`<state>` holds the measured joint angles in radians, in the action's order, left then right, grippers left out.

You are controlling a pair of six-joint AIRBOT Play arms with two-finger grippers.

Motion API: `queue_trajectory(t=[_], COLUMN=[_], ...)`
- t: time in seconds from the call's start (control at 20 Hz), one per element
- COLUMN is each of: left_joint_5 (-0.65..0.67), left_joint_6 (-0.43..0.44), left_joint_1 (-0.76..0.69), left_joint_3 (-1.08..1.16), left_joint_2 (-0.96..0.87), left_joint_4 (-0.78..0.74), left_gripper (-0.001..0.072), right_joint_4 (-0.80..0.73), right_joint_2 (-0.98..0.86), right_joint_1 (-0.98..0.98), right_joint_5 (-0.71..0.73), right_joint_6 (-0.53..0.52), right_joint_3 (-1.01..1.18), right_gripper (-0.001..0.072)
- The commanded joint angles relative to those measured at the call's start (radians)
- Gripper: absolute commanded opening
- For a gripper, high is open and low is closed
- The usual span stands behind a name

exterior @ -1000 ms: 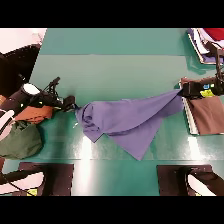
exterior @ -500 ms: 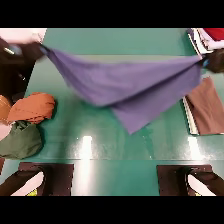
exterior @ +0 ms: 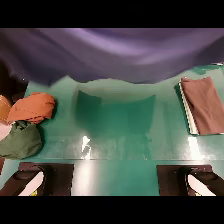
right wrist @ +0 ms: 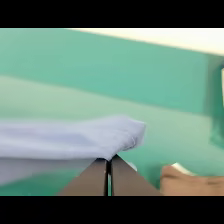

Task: Fold the shirts.

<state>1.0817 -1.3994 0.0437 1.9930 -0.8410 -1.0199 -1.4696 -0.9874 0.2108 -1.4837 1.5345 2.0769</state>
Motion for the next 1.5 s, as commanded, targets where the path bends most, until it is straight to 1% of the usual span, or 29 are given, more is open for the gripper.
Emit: queue_trajectory(t=[0.0, 0.15, 0.2, 0.3, 0.45, 0.65, 0.8, 0.9, 1.0, 1.05, 1.1, 1.15, 1.25, 1.35, 1.4, 1.45], left_joint_5=[0.004, 0.015, 0.026, 0.06, 0.11, 0.085, 0.032, -0.002, -0.003, 0.0, 0.007, 0.038, 0.144, 0.282, 0.317, 0.313], left_joint_6=[-0.014, -0.015, -0.015, -0.018, -0.025, -0.022, 0.002, 0.001, 0.001, 0.0, -0.011, -0.04, -0.053, -0.025, -0.005, -0.001], left_joint_1=[0.001, 0.001, 0.001, 0.0, 0.0, 0.0, 0.001, 0.001, 0.001, 0.001, 0.001, 0.009, 0.042, 0.084, 0.101, 0.113], left_joint_3=[0.085, 0.03, -0.003, -0.08, -0.206, -0.359, -0.371, -0.371, -0.371, -0.37, -0.37, -0.362, -0.35, -0.362, -0.402, -0.466], left_joint_2=[0.008, -0.029, -0.052, -0.126, -0.269, -0.505, -0.689, -0.761, -0.79, -0.789, -0.785, -0.784, -0.776, -0.746, -0.711, -0.665], left_joint_4=[-0.021, -0.106, -0.122, -0.124, -0.124, -0.125, -0.126, -0.126, -0.126, -0.129, -0.129, -0.127, -0.128, -0.134, -0.141, -0.154], left_gripper=[0.0022, 0.0022, 0.0022, 0.0023, 0.0023, 0.0024, 0.0025, 0.0025, 0.0031, 0.0301, 0.0589, 0.0651, 0.0653, 0.0653, 0.0653, 0.0653], right_joint_4=[-0.051, -0.053, -0.053, -0.052, -0.05, -0.04, -0.038, 0.007, 0.072, 0.119, 0.168, 0.226, 0.335, 0.41, 0.435, 0.447], right_joint_2=[0.003, 0.009, 0.0, -0.061, -0.225, -0.521, -0.704, -0.78, -0.816, -0.821, -0.82, -0.814, -0.789, -0.735, -0.689, -0.628], right_joint_1=[0.0, 0.0, 0.0, 0.0, 0.0, 0.0, 0.0, -0.003, -0.015, -0.024, -0.041, -0.061, -0.116, -0.17, -0.195, -0.219], right_joint_5=[-0.016, 0.01, 0.019, -0.009, -0.075, -0.181, -0.134, -0.086, -0.048, -0.036, -0.034, -0.038, -0.085, -0.129, -0.126, -0.117], right_joint_6=[0.0, 0.0, 0.001, 0.002, 0.001, -0.026, -0.026, -0.031, -0.042, -0.051, -0.051, -0.052, -0.063, -0.078, -0.085, -0.101], right_joint_3=[0.062, -0.024, -0.058, -0.077, -0.078, -0.078, -0.078, -0.078, -0.077, -0.078, -0.077, -0.077, -0.078, -0.102, -0.149, -0.218], right_gripper=[0.0013, 0.0013, 0.0012, 0.0012, 0.0012, 0.0015, 0.0015, 0.0015, 0.0019, 0.0081, 0.0273, 0.0356, 0.0355, 0.0347, 0.0347, 0.0347])
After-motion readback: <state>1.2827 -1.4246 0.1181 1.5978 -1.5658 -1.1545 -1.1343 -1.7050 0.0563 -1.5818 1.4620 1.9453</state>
